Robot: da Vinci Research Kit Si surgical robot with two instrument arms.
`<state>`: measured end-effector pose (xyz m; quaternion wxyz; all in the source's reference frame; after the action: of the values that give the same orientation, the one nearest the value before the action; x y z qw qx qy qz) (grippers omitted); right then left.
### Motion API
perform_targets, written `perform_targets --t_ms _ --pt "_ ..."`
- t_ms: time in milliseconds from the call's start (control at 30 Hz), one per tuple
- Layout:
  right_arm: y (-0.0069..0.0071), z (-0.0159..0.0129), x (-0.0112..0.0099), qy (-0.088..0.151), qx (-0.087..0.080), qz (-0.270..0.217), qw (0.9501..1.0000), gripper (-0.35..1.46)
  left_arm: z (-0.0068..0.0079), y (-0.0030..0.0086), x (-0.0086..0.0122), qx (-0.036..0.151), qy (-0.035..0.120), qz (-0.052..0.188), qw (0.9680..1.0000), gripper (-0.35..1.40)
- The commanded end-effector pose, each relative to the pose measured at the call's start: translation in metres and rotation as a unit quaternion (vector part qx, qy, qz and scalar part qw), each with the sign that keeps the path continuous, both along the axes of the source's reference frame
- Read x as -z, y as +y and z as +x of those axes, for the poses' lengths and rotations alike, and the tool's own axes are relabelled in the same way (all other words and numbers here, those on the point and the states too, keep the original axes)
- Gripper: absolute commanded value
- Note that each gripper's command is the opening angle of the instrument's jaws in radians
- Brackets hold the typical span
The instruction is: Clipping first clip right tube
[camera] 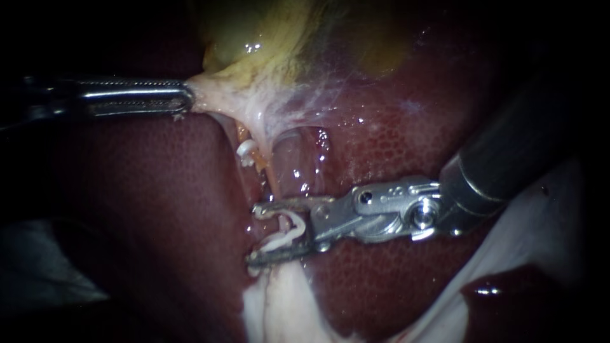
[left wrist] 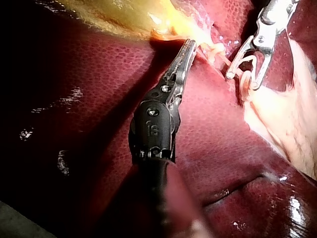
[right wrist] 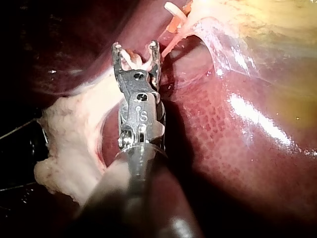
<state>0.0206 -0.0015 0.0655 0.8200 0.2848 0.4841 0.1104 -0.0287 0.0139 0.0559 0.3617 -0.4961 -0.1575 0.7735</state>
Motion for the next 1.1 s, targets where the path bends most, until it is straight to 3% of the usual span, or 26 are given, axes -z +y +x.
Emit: perform_targets --t_ms 33,333,667,1100 --pt "0.0000 0.0000 0.0001 0.000 0.000 0.000 1.0000 0.46 0.0000 0.0000 0.0000 0.001 0.001 0.000 1.0000 -0.35" --pt "0.0005 -0.0008 0.0027 0.007 0.000 0.007 1.0000 0.48 0.0002 0.0001 0.0001 0.000 0.000 0.000 1.0000 -0.35" --pt "0.0014 -0.0040 0.0042 0.009 -0.006 0.020 0.9997 0.49 0.0005 0.0002 0.0003 0.002 0.002 0.000 1.0000 -0.35" --pt "0.0026 -0.0048 0.0018 -0.005 -0.028 0.054 0.9981 0.49 0.0005 0.0000 0.0006 0.003 0.002 0.000 1.0000 -0.35"
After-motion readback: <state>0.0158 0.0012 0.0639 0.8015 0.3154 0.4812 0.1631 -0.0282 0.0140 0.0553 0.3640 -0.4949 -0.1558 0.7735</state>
